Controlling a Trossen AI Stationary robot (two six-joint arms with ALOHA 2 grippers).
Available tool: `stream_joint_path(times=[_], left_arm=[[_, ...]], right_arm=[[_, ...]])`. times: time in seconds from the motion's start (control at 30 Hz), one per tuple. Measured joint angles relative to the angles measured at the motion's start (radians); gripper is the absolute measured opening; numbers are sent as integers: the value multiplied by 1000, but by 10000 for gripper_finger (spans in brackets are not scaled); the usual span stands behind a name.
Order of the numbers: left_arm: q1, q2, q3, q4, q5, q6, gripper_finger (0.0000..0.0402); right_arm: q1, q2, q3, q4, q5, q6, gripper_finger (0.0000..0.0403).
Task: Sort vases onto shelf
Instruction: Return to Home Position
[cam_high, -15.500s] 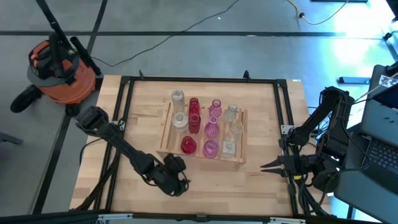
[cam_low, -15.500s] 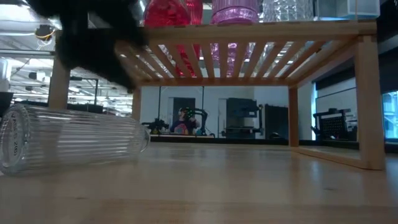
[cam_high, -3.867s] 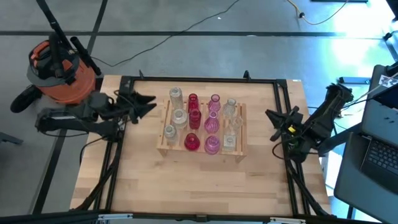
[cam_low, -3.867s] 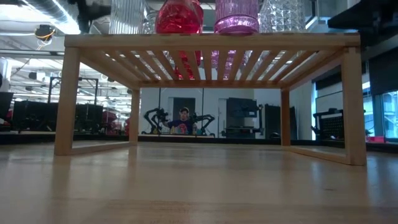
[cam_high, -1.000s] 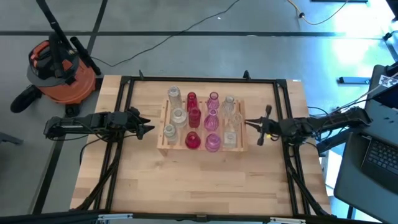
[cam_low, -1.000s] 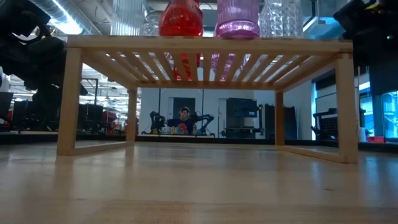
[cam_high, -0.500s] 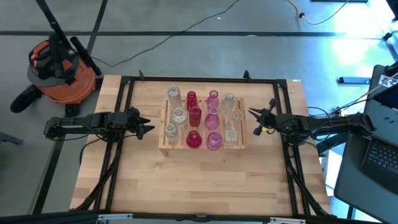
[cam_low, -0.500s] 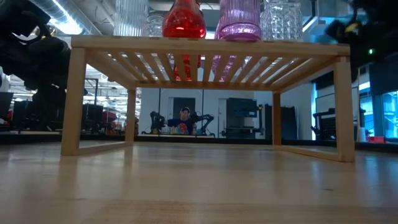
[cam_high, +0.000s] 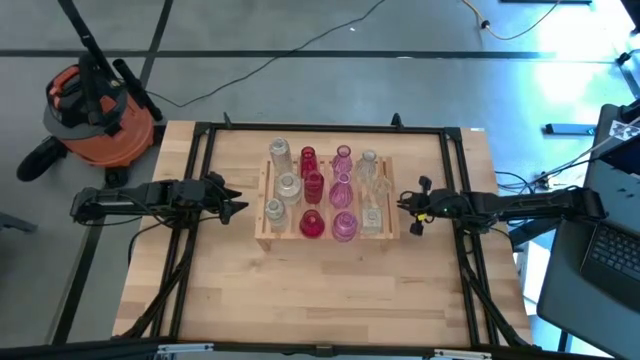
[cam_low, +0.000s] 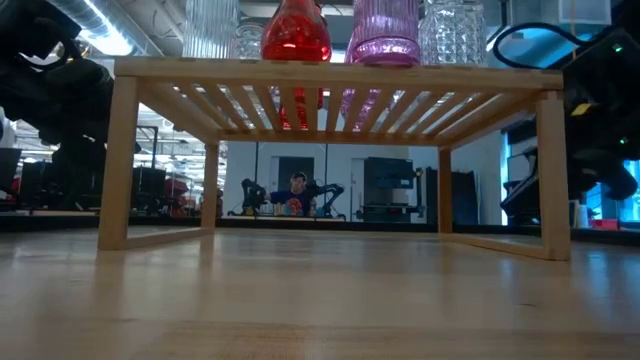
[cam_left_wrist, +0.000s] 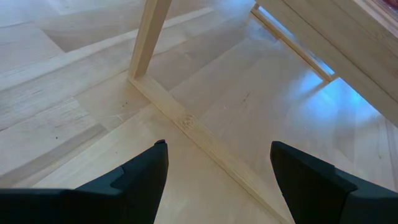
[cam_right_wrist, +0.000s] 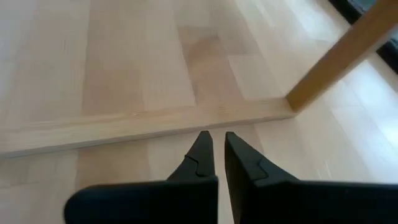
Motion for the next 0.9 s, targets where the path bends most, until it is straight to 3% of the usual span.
stream_joint_path(times=[0.3, 0.9], left_arm=[[0, 0, 0, 0, 0, 0, 275], [0, 0, 0, 0, 0, 0, 275]], right_arm=[[0, -1, 0, 7, 90, -1, 0], [0, -1, 0, 5, 91, -1, 0]])
